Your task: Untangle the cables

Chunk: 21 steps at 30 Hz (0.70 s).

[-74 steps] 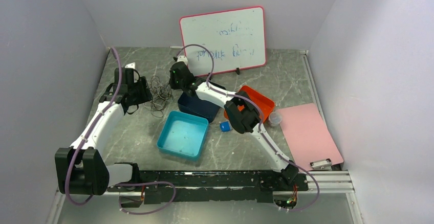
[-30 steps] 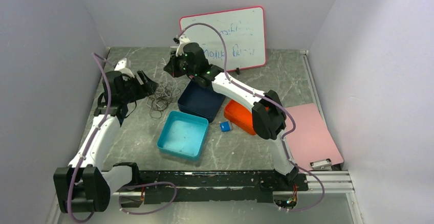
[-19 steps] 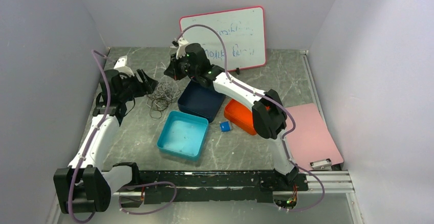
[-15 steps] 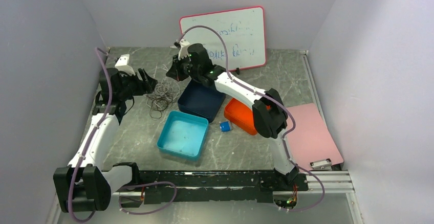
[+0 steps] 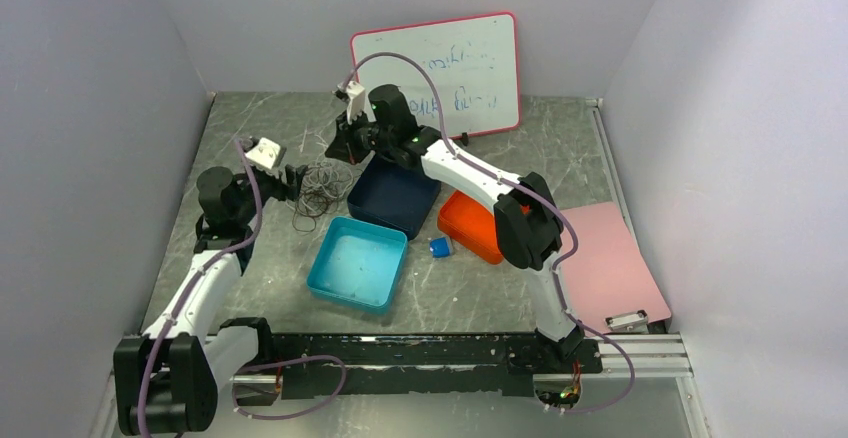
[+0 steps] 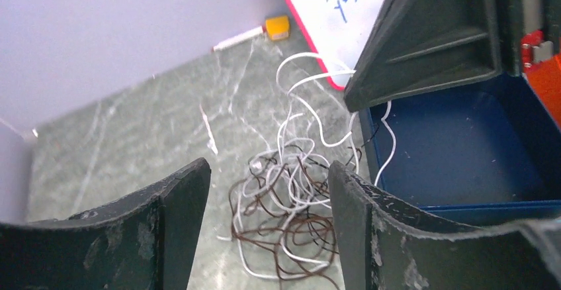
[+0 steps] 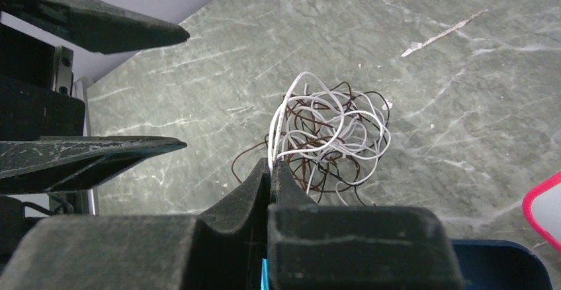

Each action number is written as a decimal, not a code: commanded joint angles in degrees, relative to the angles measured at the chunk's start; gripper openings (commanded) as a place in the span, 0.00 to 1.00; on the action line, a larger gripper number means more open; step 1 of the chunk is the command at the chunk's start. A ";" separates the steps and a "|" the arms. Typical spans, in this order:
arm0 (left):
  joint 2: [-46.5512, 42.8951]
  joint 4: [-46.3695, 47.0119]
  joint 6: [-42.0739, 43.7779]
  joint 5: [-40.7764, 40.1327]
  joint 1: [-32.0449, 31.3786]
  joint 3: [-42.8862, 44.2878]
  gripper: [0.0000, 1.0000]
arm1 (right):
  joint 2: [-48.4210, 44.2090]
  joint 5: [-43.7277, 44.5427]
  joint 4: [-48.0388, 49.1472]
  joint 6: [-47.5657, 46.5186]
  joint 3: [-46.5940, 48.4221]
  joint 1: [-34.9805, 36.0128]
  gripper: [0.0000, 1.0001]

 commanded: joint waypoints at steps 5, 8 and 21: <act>0.29 13.29 17.51 15.16 0.53 -2.98 0.68 | -3.07 -3.93 -0.12 -5.34 -2.49 -0.03 0.00; 2.17 7.29 21.20 20.41 0.51 -0.33 0.67 | -3.74 -3.93 -0.22 -6.20 -3.12 -0.05 0.00; 12.58 -10.57 38.37 26.38 0.57 12.76 0.60 | -5.08 -6.46 -0.97 -9.26 -4.95 -0.04 0.00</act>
